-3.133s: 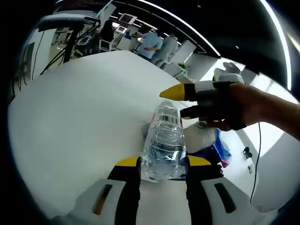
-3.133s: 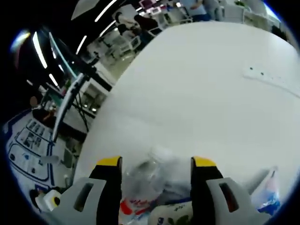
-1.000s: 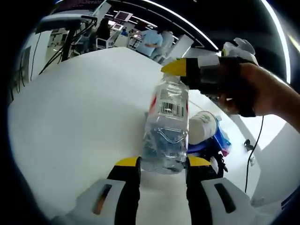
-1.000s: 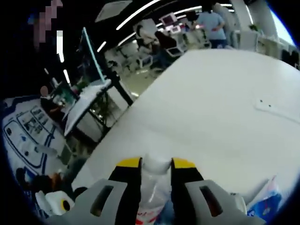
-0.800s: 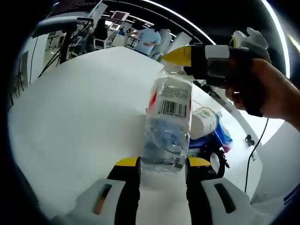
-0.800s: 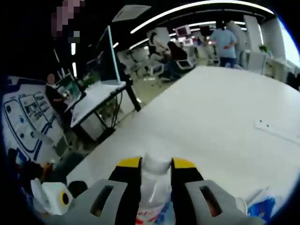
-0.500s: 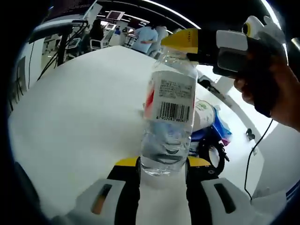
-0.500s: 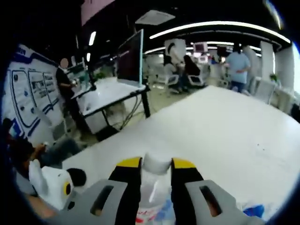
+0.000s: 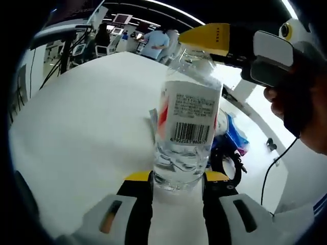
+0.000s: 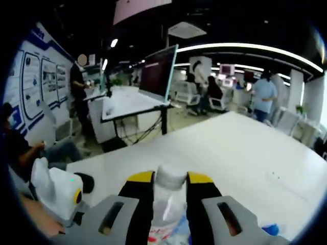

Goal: Arrange the tabletop items into an orderly group along one side of the table until the central work area is clear of visible clutter.

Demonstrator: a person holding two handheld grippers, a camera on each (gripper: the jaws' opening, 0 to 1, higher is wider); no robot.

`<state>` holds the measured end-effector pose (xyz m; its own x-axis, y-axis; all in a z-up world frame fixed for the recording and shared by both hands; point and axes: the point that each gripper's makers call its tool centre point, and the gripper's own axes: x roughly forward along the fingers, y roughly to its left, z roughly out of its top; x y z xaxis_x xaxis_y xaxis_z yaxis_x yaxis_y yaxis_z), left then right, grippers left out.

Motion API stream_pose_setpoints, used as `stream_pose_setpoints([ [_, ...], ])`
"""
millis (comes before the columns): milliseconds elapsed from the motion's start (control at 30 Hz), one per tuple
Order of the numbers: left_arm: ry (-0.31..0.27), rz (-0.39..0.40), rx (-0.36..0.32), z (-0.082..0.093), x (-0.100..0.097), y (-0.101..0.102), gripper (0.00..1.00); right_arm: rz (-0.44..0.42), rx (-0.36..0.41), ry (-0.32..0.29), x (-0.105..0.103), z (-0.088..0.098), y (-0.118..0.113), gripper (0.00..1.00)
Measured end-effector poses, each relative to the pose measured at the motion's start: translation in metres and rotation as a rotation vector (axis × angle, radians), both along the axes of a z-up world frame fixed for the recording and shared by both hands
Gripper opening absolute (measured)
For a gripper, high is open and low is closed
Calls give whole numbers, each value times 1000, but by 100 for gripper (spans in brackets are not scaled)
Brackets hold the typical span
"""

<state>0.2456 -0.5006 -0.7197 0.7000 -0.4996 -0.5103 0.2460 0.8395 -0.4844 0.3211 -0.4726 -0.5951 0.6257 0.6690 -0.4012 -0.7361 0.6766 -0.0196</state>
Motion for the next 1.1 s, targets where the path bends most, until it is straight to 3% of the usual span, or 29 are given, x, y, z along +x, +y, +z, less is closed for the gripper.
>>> stream_pose_setpoints([
  [200, -17, -23, 39, 4, -2, 1, 37, 24, -30, -41, -10, 4, 1, 20],
  [233, -41, -38, 70, 7, -1, 2, 37, 23, -33, -48, -13, 5, 0, 20],
  [433, -110, -46, 101, 31, 7, 2, 36, 44, -69, -101, -29, 10, -4, 20],
  [467, -111, -78, 150, 31, 6, 3, 37, 53, -81, -112, -31, 11, -4, 20],
  [667, -166, -54, 134, 52, 9, 2, 37, 14, -89, -84, -37, 12, -11, 20],
  [767, -171, -82, 189, 52, 6, 1, 36, 20, -105, -97, -44, 12, -11, 20],
  [1100, -198, -59, 191, 64, 0, 1, 37, 4, -148, -102, -61, 11, -17, 20],
])
